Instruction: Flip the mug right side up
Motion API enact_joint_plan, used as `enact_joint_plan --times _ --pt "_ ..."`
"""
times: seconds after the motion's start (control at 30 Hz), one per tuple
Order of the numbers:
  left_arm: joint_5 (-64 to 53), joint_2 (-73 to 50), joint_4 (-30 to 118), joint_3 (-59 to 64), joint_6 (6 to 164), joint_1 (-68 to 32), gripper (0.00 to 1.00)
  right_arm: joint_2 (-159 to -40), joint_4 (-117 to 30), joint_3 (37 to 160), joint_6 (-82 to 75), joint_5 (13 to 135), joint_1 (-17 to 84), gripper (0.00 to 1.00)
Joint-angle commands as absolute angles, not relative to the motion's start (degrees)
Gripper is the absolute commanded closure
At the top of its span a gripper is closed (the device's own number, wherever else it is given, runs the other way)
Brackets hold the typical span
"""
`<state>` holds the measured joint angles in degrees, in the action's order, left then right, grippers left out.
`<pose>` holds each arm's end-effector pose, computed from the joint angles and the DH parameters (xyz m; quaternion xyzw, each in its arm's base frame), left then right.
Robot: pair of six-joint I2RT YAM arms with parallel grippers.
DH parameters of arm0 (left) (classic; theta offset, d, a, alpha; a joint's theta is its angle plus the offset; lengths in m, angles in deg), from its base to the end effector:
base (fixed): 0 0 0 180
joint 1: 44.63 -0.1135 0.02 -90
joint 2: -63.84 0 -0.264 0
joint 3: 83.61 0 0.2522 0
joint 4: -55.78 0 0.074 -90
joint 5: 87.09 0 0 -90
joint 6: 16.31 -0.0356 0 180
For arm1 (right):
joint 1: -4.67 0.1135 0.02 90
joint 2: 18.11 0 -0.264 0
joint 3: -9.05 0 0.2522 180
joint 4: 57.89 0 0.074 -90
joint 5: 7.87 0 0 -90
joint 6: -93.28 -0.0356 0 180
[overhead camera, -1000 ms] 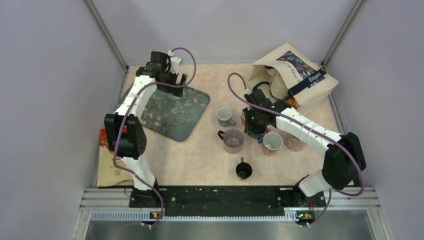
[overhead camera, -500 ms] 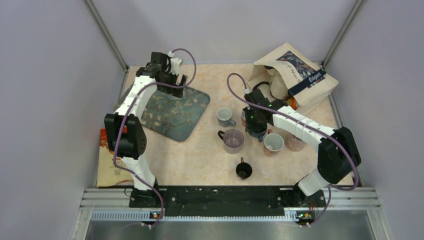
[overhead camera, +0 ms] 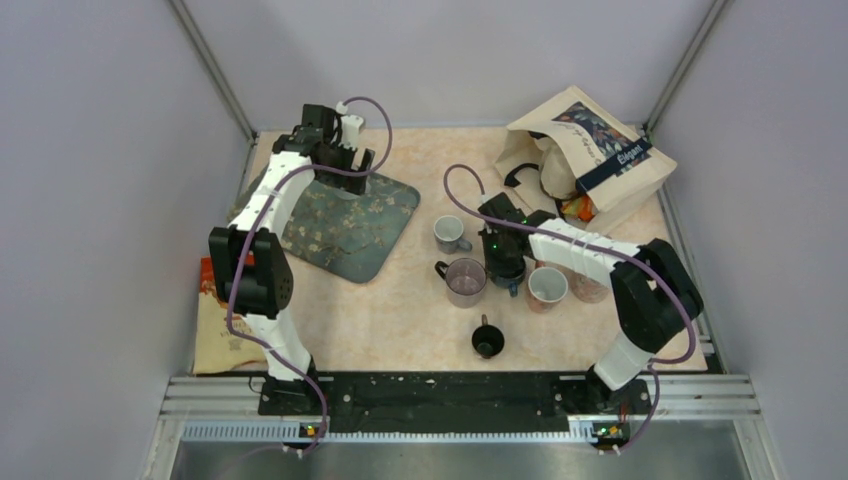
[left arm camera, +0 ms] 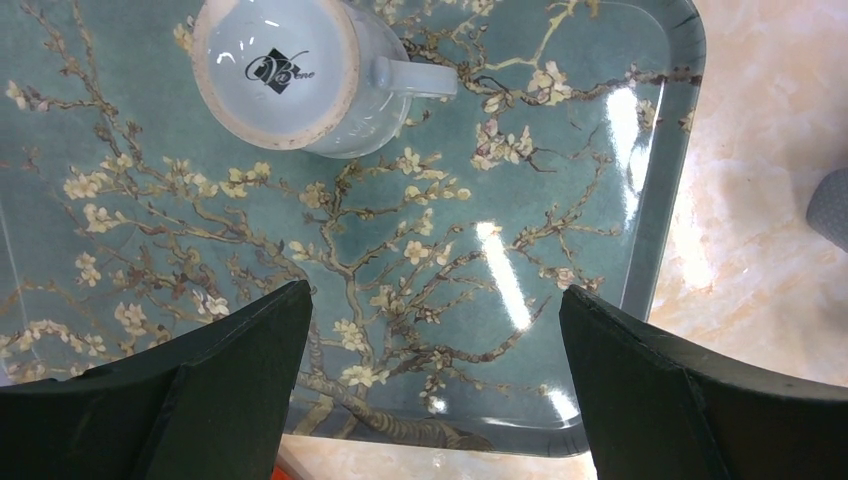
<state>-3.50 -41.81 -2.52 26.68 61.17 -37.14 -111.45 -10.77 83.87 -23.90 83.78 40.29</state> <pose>0.4034 -0.0570 0.3000 0.1820 0.9312 -0.0394 0.3134 0.2605 0.1854 0.1971 -0.0689 0.9750 0.0979 0.1874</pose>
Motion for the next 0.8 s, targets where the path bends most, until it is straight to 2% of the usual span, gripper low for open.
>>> enact_joint_plan --times 0.0,0.1,0.17,0.23,0.27,0.37,0.5,0.63,0.77 --pt "-1.6 -42.2 0.5 27.5 62.2 -37.3 0.01 -112.7 -15.3 83.8 -26.0 83.1 42.5 1.00" --pt "-1.7 -43.1 1.1 28.8 63.0 -37.2 0.03 -112.7 -15.9 83.3 -26.3 82.9 42.5 1.00" --pt "-3.8 -43.5 0.9 29.9 60.4 -36.9 0.07 -112.9 -15.6 83.4 -26.2 82.8 42.4 0.91" --pt "-6.6 -43.1 0.5 30.2 51.3 -35.9 0.12 -112.7 -15.0 83.6 -26.1 82.6 42.5 0.80" --pt "-7.2 -42.9 0.9 29.7 45.2 -35.1 0.12 -112.5 -14.8 83.6 -26.1 82.5 42.4 0.75" --pt "-8.8 -43.1 0.7 27.5 23.2 -34.5 0.10 -111.6 -13.2 84.5 -25.3 82.3 42.5 0.66" --pt "-1.4 -47.2 -2.8 29.0 2.8 -33.6 0.10 -109.4 -10.8 85.8 -24.8 83.9 42.4 0.57" --pt "7.5 -53.7 -2.0 33.1 -6.4 -31.9 0.10 -107.0 -8.5 87.3 -24.8 84.9 42.5 0.50" --pt "13.6 -60.2 -0.3 37.1 -12.4 -31.4 0.15 -105.3 -5.8 89.6 -24.4 85.9 42.5 0.47"
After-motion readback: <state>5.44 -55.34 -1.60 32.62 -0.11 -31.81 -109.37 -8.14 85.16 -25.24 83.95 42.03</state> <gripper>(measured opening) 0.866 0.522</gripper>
